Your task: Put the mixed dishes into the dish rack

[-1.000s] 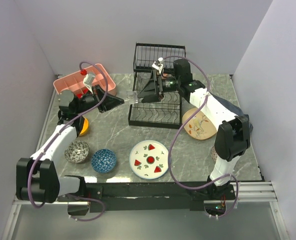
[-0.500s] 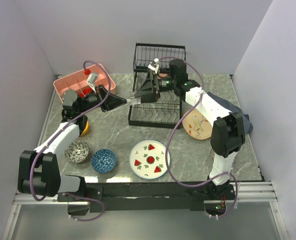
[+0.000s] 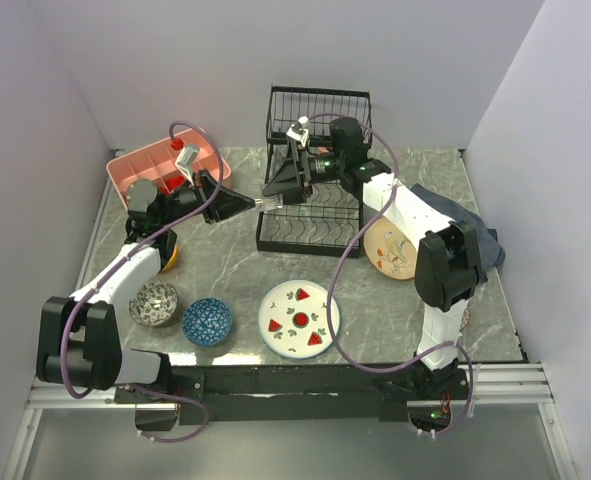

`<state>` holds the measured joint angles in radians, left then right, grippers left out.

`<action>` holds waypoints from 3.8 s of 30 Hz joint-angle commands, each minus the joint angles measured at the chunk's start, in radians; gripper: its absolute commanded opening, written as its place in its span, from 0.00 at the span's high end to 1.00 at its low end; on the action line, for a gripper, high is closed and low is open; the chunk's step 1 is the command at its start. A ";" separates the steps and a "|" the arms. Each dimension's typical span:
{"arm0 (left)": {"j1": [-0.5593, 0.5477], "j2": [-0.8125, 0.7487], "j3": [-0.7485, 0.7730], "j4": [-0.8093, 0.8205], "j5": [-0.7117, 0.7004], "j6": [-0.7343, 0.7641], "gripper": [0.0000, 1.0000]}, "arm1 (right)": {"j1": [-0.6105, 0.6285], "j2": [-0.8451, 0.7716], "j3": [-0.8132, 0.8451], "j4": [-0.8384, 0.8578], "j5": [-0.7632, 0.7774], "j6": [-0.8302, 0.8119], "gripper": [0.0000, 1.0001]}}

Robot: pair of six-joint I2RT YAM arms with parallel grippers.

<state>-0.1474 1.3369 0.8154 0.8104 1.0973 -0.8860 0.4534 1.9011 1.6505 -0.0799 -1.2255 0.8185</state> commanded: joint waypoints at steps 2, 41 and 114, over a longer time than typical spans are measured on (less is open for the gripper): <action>-0.004 0.001 0.031 0.079 -0.022 -0.014 0.99 | 0.011 -0.002 0.042 0.039 -0.035 0.002 0.14; 0.104 -0.211 0.108 -0.709 -0.071 0.604 0.31 | -0.045 0.179 0.624 -1.119 0.819 -1.304 0.65; 0.238 -0.189 -0.025 -0.442 -0.013 0.418 0.28 | 0.142 0.245 0.312 -0.526 1.439 -1.983 0.16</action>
<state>0.0944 1.1847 0.7956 0.3119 1.0607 -0.4480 0.5610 2.2616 1.9995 -0.6975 0.2234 -1.2160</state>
